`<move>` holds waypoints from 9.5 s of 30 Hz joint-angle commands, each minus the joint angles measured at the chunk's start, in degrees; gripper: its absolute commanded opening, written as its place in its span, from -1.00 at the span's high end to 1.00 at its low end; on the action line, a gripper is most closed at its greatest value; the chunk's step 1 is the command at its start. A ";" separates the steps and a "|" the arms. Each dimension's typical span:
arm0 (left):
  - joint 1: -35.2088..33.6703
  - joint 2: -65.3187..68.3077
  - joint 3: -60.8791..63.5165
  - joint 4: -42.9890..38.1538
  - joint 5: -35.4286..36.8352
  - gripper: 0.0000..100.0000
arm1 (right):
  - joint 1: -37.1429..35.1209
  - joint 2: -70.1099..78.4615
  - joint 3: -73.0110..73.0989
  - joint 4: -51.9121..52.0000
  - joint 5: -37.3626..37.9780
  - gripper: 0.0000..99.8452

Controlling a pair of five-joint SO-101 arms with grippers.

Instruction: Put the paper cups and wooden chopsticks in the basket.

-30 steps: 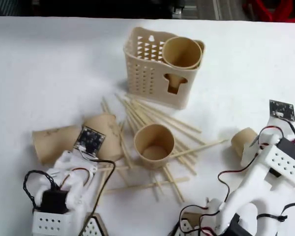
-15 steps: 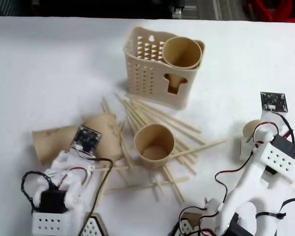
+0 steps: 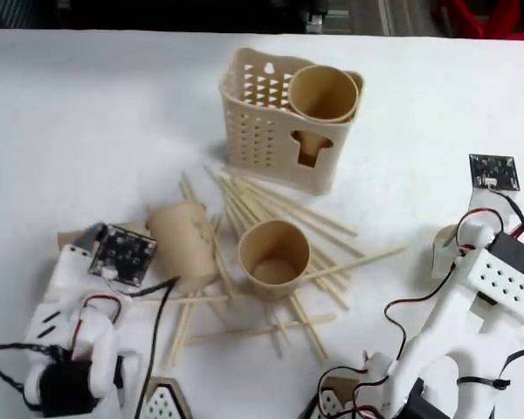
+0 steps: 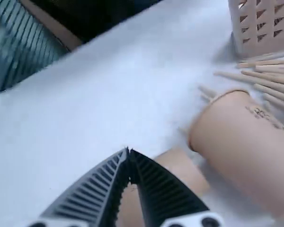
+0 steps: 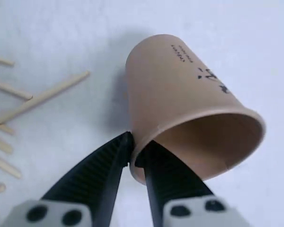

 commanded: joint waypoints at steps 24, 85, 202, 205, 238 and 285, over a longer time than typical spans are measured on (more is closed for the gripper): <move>-24.66 50.77 -33.23 11.25 6.95 0.38 | 0.13 -1.71 -2.29 1.98 5.27 0.96; -16.75 29.76 -18.73 10.64 -3.96 0.95 | -19.03 -29.58 -19.69 1.80 18.29 0.96; 8.84 105.71 -113.14 29.10 -1.67 0.72 | -20.70 6.90 -0.70 -24.92 -24.09 0.90; 5.23 105.71 -112.97 32.35 3.96 0.52 | -20.70 6.90 -0.70 -24.92 -24.09 0.90; -2.07 105.19 -75.43 8.79 5.19 0.48 | -51.91 -3.03 -24.35 23.08 -14.86 0.73; -3.74 95.16 -65.32 21.45 -5.98 0.48 | -51.56 -5.14 -43.16 22.73 -18.29 0.96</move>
